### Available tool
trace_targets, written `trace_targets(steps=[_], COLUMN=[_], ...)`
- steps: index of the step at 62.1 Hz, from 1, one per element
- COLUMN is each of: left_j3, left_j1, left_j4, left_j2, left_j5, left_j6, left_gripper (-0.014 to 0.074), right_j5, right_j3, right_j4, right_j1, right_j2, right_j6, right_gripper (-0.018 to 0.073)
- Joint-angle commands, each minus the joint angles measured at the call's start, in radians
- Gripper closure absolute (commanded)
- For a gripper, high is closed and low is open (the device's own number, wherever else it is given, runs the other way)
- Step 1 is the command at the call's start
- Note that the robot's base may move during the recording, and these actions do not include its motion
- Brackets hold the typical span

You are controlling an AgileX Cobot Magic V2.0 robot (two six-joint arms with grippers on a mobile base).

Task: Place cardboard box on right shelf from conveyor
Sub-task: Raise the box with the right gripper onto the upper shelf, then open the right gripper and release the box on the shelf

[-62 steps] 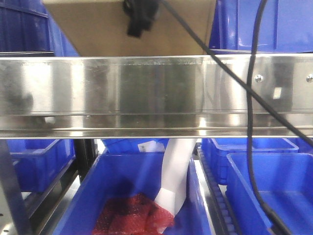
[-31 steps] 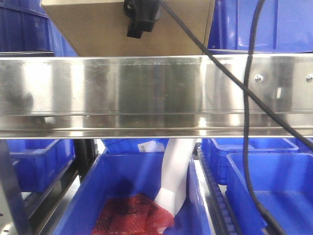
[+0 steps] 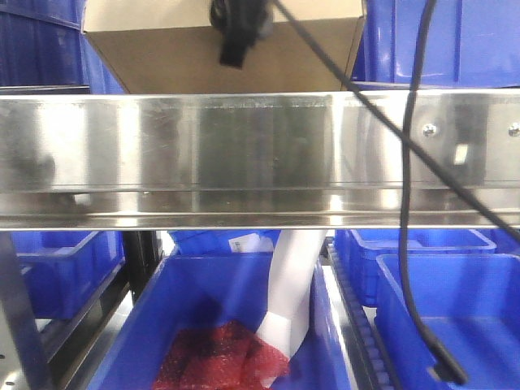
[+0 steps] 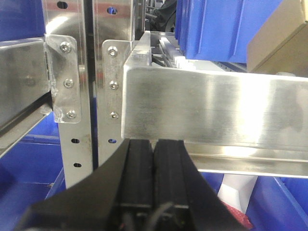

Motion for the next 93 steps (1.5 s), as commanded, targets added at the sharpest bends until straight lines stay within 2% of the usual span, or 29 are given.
trace_targets(steps=[1, 10, 15, 20, 26, 33, 40, 47, 56, 93], left_j3=[-0.003, -0.003, -0.003, -0.003, -0.003, -0.003, -0.003, -0.003, -0.003, -0.003], left_j1=[-0.007, -0.007, -0.007, -0.007, -0.007, -0.007, -0.007, -0.007, -0.007, -0.007], left_j4=[-0.005, -0.005, -0.005, -0.005, -0.005, -0.005, -0.005, -0.005, -0.005, -0.005], left_j2=[-0.012, -0.012, -0.012, -0.012, -0.012, -0.012, -0.012, -0.012, -0.012, -0.012], left_j5=[-0.082, -0.082, -0.082, -0.082, -0.082, -0.082, -0.082, -0.082, -0.082, -0.082], left_j6=[-0.005, -0.005, -0.005, -0.005, -0.005, -0.005, -0.005, -0.005, -0.005, -0.005], left_gripper=[0.0715, 0.0715, 0.0715, 0.0715, 0.0715, 0.0715, 0.0715, 0.0715, 0.0715, 0.0715], right_j5=[-0.028, 0.015, 0.037, 0.038, 0.030, 0.008, -0.062, -0.170, -0.293, -0.290], right_j3=[-0.040, -0.040, -0.040, -0.040, -0.040, -0.021, 0.045, 0.133, 0.218, 0.219], right_j4=[0.010, 0.087, 0.121, 0.126, 0.126, 0.125, 0.125, 0.125, 0.125, 0.125], right_j1=[0.021, 0.052, 0.066, 0.076, 0.080, 0.080, 0.080, 0.079, 0.071, 0.071], right_j2=[-0.089, -0.122, -0.142, -0.159, -0.180, -0.210, -0.257, -0.314, -0.354, -0.315], right_j6=[0.009, 0.016, 0.055, 0.155, 0.366, 0.574, 0.675, 0.706, 0.717, 0.716], right_gripper=[-0.0066, -0.0066, -0.0066, -0.0064, -0.0034, 0.0106, 0.0323, 0.0509, 0.0503, 0.0503])
